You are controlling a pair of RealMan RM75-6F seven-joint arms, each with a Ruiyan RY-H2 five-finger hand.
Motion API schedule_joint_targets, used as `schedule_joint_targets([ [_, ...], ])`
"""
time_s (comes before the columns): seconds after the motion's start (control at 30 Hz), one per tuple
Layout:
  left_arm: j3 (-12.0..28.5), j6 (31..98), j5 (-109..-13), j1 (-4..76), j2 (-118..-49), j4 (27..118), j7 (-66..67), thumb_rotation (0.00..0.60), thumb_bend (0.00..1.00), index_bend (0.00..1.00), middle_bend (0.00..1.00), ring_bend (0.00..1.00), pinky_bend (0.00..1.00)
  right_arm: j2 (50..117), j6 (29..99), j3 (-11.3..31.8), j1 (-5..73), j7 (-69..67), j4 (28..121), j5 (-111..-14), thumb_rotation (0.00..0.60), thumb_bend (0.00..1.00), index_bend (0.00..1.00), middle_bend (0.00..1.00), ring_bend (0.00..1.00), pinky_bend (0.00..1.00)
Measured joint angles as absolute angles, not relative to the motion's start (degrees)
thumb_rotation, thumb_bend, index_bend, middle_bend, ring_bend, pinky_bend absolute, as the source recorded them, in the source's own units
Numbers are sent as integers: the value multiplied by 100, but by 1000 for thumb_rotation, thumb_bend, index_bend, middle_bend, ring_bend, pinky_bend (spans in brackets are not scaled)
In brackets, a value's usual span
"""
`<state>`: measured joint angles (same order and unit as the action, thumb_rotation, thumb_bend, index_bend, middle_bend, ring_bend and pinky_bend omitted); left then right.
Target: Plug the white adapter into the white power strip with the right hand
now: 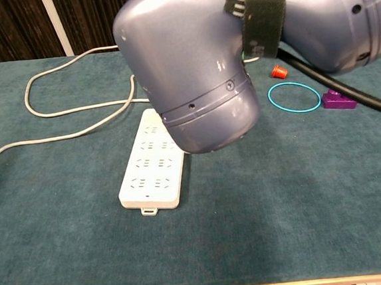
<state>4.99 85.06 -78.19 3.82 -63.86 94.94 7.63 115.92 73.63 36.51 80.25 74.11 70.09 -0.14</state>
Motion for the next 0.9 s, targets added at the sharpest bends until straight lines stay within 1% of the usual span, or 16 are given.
schedule_joint_targets([
  [0.5,499,8506,-7817,383,-6388,9493,766,600,100,134,0,0,0,11691,7300,3664,8072,7437,6952,-85,600,652,820,669,663,418],
  [0.9,508,8491,-7800,386,-6369,9486,722,600,99,134,0,0,0,11910,7293,3567,8247,7569,6728,-256,600,652,833,669,662,419],
])
